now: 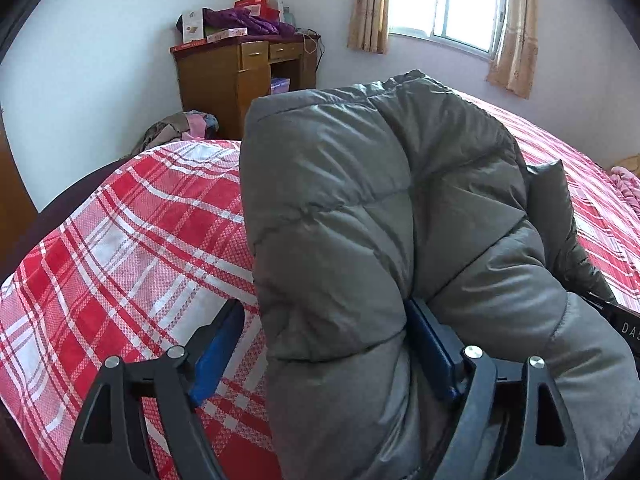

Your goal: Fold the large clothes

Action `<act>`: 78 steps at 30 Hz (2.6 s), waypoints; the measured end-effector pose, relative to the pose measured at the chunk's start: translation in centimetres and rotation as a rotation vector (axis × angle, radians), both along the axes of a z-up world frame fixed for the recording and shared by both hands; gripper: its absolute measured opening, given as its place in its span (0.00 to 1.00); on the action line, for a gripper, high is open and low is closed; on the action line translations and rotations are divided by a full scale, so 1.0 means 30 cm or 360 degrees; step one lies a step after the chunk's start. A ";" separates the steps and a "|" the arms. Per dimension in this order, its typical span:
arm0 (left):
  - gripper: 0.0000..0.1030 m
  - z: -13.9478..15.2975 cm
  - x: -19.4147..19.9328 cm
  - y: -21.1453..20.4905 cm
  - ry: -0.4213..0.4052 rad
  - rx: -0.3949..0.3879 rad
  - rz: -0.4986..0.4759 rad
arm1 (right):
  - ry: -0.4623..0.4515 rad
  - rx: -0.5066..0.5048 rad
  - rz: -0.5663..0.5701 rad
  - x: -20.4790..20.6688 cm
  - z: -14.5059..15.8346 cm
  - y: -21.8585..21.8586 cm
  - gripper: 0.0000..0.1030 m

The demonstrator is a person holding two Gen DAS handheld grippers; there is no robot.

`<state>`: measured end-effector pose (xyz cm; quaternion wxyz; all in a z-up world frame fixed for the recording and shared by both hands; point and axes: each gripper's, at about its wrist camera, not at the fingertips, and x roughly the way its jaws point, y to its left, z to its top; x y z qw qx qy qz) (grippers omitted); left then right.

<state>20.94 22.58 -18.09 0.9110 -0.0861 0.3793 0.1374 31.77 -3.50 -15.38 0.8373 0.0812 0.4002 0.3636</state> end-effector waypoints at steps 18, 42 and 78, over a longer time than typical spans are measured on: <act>0.88 -0.009 0.004 0.015 0.0020 -0.0020 0.0044 | -0.0030 -0.0176 -0.0059 0.011 0.009 0.044 0.68; 0.88 0.533 -0.471 -0.197 -0.0441 0.0179 0.0018 | -0.0505 -0.0070 -0.0245 -0.413 0.470 -0.176 0.90; 0.88 0.558 -0.496 -0.205 -0.0494 0.0171 0.0005 | -0.0663 -0.0037 -0.0218 -0.517 0.543 -0.183 0.93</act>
